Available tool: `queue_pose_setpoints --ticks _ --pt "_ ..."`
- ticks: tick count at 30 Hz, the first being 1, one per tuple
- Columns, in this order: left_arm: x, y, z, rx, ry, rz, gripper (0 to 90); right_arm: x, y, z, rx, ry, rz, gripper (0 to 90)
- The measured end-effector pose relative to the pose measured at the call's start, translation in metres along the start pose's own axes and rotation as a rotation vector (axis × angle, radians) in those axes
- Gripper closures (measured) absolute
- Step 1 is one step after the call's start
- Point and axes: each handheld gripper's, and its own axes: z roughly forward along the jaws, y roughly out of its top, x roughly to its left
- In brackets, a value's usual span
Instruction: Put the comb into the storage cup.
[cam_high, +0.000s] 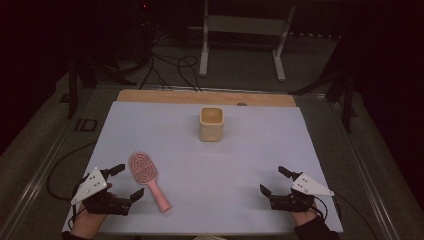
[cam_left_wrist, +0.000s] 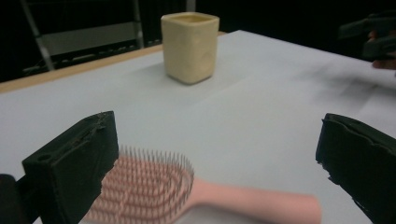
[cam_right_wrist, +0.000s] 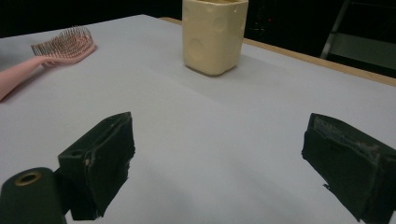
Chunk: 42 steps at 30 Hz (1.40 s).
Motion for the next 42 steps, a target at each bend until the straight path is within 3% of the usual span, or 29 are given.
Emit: queue_pose_setpoints --ticks 12,15,19,20,22,23,28,36,38,42 --pt "0.006 0.039 0.011 0.015 -0.020 -0.019 0.1 0.001 0.000 0.002 0.009 0.012 0.010 8.9" --pt "0.004 0.050 0.018 0.036 -0.037 -0.054 0.1 0.000 -0.001 0.002 0.006 0.018 0.026 9.0" --pt "0.002 0.059 0.029 0.078 -0.060 -0.058 0.1 -0.002 -0.001 0.001 0.006 0.017 0.031 9.0" --pt "0.001 0.061 0.033 0.096 -0.050 -0.048 0.1 -0.002 -0.001 0.001 0.008 0.018 0.030 9.0" --pt "0.000 0.062 0.036 0.109 -0.048 -0.045 0.1 -0.001 -0.001 0.002 0.010 0.019 0.023 9.0" --pt "-0.002 0.062 0.043 0.136 -0.065 -0.049 0.1 -0.002 -0.001 0.002 0.009 0.020 0.023 9.0" --pt "-0.011 0.060 0.058 0.170 -0.104 -0.037 0.2 -0.001 -0.002 0.001 0.011 0.022 0.021 9.0" --pt "-0.019 0.050 0.071 0.234 -0.116 -0.039 1.8 -0.001 -0.002 0.002 0.011 0.024 0.020 9.0" --pt "-0.020 0.046 0.073 0.252 -0.102 -0.043 2.6 -0.001 -0.002 0.002 0.011 0.022 0.018 9.0" --pt "-0.021 0.039 0.076 0.268 -0.126 -0.057 5.1 -0.001 -0.002 0.002 0.011 0.021 0.025 9.0"
